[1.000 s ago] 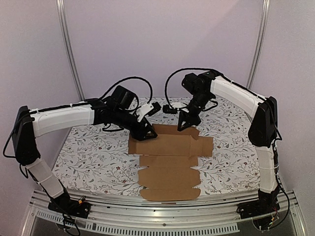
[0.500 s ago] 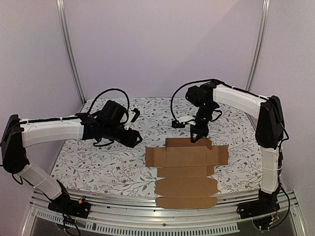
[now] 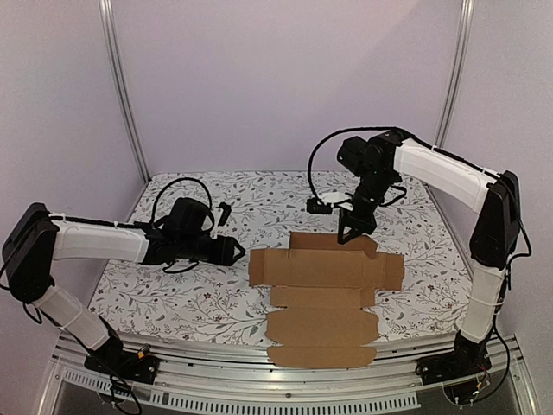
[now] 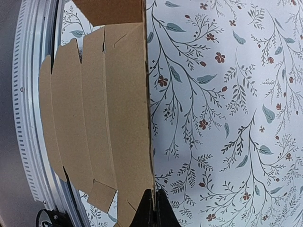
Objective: Fold the paper box
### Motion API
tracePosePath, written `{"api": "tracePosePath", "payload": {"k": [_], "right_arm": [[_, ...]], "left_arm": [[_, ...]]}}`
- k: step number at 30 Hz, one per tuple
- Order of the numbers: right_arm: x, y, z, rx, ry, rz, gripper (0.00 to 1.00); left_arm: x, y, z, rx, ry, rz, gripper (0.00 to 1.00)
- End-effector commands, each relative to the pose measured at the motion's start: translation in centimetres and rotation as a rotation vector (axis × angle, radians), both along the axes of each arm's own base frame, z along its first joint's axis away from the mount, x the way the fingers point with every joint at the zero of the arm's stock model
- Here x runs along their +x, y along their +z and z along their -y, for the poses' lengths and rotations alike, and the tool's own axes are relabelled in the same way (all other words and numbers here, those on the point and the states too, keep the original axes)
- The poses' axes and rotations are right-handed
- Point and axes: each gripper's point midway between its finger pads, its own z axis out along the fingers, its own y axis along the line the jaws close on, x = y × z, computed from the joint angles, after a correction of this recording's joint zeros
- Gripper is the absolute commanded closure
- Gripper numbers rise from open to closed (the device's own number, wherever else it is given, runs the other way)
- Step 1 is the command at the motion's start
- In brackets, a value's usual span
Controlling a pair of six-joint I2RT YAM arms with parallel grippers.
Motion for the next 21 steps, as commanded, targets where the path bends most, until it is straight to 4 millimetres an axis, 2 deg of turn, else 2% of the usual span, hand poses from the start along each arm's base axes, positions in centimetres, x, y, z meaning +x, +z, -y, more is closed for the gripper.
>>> {"api": "tracePosePath", "payload": {"k": [1, 6, 10, 15, 21], "right_arm": [[-1.4, 0.9, -0.3, 0.045, 0.027, -0.038, 0.99], [-1.1, 0.7, -0.6, 0.054, 0.018, -0.039, 0.99], [0.2, 0.3, -0.7, 0.036, -0.036, 0.010, 1.00], [0.9, -0.7, -0.6, 0.009, -0.045, 0.072, 1.00], [0.8, 0.0, -0.4, 0.006, -0.032, 0.095, 1.00]], "left_arm": [[-1.6, 2.9, 5.5, -0.188, -0.202, 0.099, 0.45], [-2.9, 4.1, 8.6, -0.237, -0.334, 0.114, 0.45], [-3.6, 4.2, 9.5, -0.256, -0.381, 0.101, 0.45], [-3.2, 2.6, 9.2, -0.213, -0.349, 0.061, 0.45], [-1.9, 0.8, 6.5, -0.133, -0.207, 0.039, 0.45]]}}
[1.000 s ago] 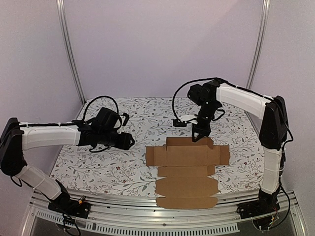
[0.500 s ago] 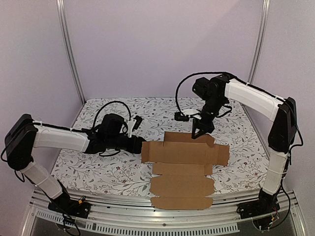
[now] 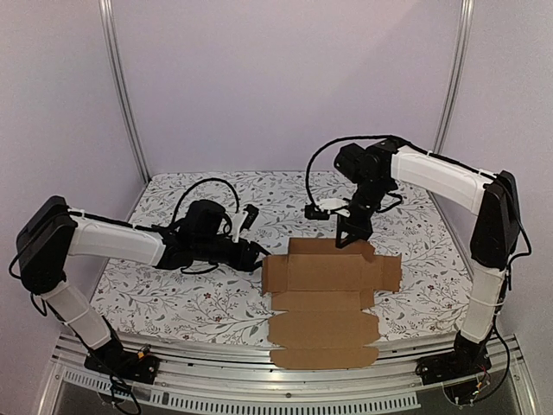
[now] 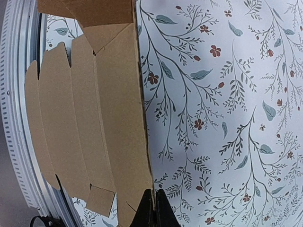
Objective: Fold the paper box
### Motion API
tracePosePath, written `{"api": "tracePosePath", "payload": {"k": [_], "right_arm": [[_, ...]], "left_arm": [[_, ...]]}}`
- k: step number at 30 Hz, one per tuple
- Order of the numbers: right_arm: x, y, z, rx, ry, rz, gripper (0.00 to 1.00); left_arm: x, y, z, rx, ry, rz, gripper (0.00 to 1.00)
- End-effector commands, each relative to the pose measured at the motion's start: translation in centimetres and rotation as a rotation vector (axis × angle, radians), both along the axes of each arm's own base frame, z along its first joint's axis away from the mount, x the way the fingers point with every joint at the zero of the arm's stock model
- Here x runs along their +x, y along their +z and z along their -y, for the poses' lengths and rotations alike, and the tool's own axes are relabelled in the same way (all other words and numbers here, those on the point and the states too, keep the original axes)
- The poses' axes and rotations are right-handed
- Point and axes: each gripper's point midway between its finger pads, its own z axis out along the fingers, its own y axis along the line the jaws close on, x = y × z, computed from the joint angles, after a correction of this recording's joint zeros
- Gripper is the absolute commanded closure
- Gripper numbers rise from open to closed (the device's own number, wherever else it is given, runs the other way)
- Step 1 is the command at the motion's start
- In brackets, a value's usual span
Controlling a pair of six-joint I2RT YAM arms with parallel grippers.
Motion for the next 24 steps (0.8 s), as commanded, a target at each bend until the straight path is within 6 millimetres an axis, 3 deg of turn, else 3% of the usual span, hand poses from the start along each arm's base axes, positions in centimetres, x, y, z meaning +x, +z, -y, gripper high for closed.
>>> {"api": "tracePosePath", "payload": {"k": [1, 5, 9, 14, 19, 24], "right_arm": [[0.4, 2.0, -0.1, 0.023, 0.002, 0.078, 1.00], [0.1, 3.7, 0.0, 0.048, 0.013, 0.108, 1.00], [0.2, 5.0, -0.1, 0.073, 0.011, 0.130, 1.00], [0.5, 5.8, -0.1, 0.080, -0.001, 0.153, 1.00], [1.1, 6.9, 0.5, 0.087, -0.041, 0.166, 1.00], [2.0, 8.5, 0.9, 0.147, -0.108, 0.140, 1.00]], "left_arm": [[0.8, -1.1, -2.1, 0.056, 0.104, -0.011, 0.44], [1.0, -2.9, -3.2, 0.083, 0.151, -0.062, 0.44], [1.1, -4.2, -2.8, 0.080, 0.157, -0.112, 0.45], [1.2, -4.5, -1.6, 0.015, 0.155, -0.157, 0.46], [0.4, -2.5, -1.6, -0.168, 0.141, -0.135, 0.43], [-2.4, 0.7, -0.7, -0.427, 0.003, -0.091, 0.41]]}}
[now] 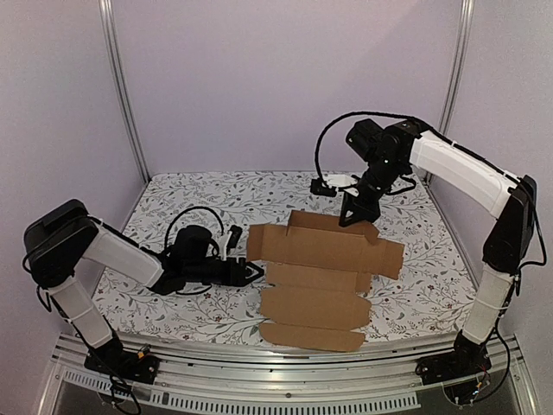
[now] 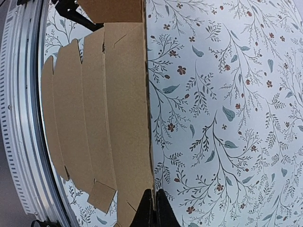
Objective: Fold the paper box
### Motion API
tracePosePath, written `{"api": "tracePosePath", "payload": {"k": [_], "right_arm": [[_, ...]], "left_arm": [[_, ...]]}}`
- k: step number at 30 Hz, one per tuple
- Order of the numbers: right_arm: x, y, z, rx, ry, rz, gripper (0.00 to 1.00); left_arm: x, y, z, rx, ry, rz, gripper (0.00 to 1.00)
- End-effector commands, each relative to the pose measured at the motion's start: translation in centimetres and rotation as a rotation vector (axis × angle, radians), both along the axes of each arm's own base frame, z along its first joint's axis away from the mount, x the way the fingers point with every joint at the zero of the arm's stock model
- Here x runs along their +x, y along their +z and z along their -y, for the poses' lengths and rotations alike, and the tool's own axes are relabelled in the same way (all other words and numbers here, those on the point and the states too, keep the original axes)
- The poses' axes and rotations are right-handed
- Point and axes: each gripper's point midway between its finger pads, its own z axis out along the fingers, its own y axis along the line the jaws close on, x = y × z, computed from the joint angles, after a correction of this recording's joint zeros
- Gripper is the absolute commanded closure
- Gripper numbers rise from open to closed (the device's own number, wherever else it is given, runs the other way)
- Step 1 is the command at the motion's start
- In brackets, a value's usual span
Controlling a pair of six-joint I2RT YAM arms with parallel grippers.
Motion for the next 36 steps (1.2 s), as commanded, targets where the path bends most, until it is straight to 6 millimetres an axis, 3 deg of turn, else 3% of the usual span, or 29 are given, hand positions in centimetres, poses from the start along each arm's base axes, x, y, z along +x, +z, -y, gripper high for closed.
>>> {"api": "tracePosePath", "payload": {"k": [1, 7, 12, 15, 17, 20, 22, 26, 28, 36], "right_arm": [[0.7, 3.1, 0.4, 0.079, -0.063, 0.010, 1.00], [0.8, 3.5, 0.1, 0.101, -0.081, -0.004, 1.00], [1.1, 3.1, 0.3, 0.083, -0.097, -0.003, 1.00], [1.3, 3.0, 0.6, 0.071, -0.105, 0.004, 1.00], [1.6, 2.8, 1.0, 0.053, -0.117, 0.016, 1.00], [1.8, 2.7, 1.4, 0.041, -0.131, 0.020, 1.00], [1.6, 2.7, 1.6, 0.040, -0.133, 0.017, 1.00], [1.3, 2.9, 1.4, 0.059, -0.133, 0.003, 1.00], [1.3, 2.9, 1.1, 0.072, -0.136, -0.004, 1.00], [0.2, 4.1, 0.3, 0.130, -0.120, -0.053, 1.00]], "left_arm": [[-1.6, 5.9, 2.1, -0.331, -0.122, 0.101, 0.41], [-2.2, 8.4, 3.3, -0.563, -0.186, 0.135, 0.43], [-2.1, 7.8, 4.5, -0.568, -0.206, 0.128, 0.49], [-1.7, 8.0, 4.0, -0.562, -0.165, 0.152, 0.52], [-0.6, 7.8, 2.3, -0.536, -0.046, 0.146, 0.56], [-0.2, 7.8, -1.7, -0.458, 0.139, 0.195, 0.53], [-1.3, 8.2, -2.6, -0.403, 0.138, 0.238, 0.48], [-4.2, 8.3, -0.8, -0.273, -0.032, 0.309, 0.40], [-4.5, 8.0, 0.2, -0.234, -0.079, 0.311, 0.39], [-1.0, 7.4, -0.4, -0.172, 0.079, 0.392, 0.37]]}}
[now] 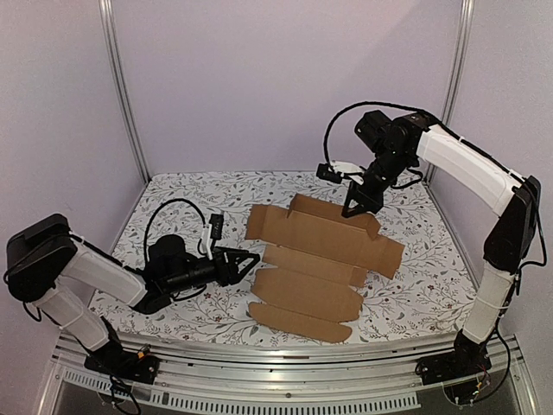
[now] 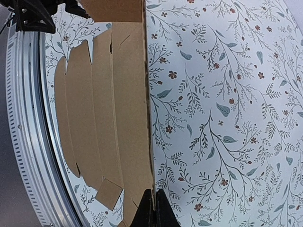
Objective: Fold the paper box
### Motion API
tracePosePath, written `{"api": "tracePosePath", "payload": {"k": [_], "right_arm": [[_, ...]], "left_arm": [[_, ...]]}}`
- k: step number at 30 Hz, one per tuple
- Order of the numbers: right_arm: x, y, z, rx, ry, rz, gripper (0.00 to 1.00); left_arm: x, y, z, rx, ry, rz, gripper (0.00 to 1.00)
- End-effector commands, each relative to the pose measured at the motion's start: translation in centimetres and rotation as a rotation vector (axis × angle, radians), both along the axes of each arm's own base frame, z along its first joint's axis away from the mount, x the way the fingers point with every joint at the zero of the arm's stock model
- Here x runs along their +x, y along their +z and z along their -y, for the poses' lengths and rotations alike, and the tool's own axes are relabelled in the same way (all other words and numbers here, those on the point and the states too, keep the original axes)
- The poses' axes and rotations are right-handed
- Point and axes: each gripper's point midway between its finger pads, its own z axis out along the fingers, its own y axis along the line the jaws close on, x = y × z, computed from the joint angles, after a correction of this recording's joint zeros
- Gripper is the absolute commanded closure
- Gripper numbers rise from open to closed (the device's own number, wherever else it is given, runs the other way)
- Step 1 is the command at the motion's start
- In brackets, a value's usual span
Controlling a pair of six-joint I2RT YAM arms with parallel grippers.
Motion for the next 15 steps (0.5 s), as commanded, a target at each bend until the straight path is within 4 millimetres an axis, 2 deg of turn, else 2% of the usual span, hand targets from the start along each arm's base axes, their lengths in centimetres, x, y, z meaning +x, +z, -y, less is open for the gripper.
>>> {"api": "tracePosePath", "payload": {"k": [1, 4, 7, 15], "right_arm": [[-1.2, 2.2, -0.4, 0.070, 0.006, -0.019, 1.00], [-1.5, 2.2, -0.5, 0.080, 0.010, -0.035, 1.00], [-1.4, 1.9, -0.6, 0.080, 0.008, -0.044, 1.00], [-1.3, 1.8, -0.7, 0.080, 0.007, -0.042, 0.99]], "left_arm": [[1.5, -1.5, 0.0, 0.078, 0.064, 0.043, 0.37], [1.4, -1.1, 1.7, 0.048, 0.000, 0.055, 0.39], [1.2, -1.2, 3.1, 0.018, -0.054, 0.043, 0.48], [1.3, -1.5, 3.7, -0.027, -0.071, 0.033, 0.77]]}}
